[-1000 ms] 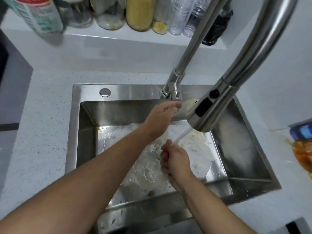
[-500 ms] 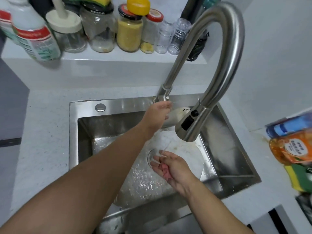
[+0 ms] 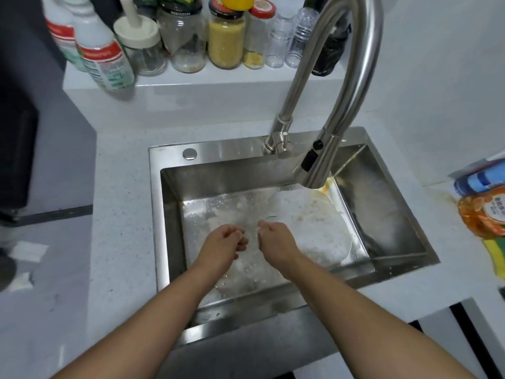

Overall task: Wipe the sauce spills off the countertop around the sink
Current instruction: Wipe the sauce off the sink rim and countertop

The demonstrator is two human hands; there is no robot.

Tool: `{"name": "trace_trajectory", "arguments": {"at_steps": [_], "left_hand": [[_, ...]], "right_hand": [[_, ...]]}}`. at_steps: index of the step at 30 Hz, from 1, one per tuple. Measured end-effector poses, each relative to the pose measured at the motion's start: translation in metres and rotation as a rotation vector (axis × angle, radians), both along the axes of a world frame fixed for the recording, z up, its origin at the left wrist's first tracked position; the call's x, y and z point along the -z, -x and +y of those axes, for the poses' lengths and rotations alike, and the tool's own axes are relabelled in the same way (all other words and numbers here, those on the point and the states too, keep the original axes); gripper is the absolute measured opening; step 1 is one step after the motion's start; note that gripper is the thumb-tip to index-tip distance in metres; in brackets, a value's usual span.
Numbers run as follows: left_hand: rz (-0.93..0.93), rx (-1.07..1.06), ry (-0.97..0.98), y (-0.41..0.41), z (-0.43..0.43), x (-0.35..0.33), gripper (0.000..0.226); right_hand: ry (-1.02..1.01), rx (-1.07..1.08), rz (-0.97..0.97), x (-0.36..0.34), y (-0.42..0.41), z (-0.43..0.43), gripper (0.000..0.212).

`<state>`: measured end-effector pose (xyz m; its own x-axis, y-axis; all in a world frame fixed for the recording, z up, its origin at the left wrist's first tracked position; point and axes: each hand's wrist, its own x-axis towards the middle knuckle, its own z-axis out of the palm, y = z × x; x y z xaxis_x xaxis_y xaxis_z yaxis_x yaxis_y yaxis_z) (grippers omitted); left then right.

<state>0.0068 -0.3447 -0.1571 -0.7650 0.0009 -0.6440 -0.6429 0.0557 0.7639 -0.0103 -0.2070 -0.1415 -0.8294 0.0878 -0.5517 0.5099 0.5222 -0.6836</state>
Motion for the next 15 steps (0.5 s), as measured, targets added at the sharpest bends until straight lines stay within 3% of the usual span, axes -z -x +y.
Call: {"name": "trace_trajectory", "arguments": {"at_steps": [6,11,15], "left_hand": [[-0.047,0.033,0.011,-0.023,0.001,-0.015,0.017],[-0.067,0.091,-0.152,-0.033,0.030,-0.047,0.022],[0.004,0.096,-0.279,-0.040,0.064,-0.072,0.025]], "right_hand": [[0.019,0.172,-0.056,0.002,-0.008,0.005,0.039],[0.525,0.343,-0.143,-0.040,-0.025,0.024,0.038],[0.855,0.493,-0.093,-0.085,-0.044,0.057,0.038]]}}
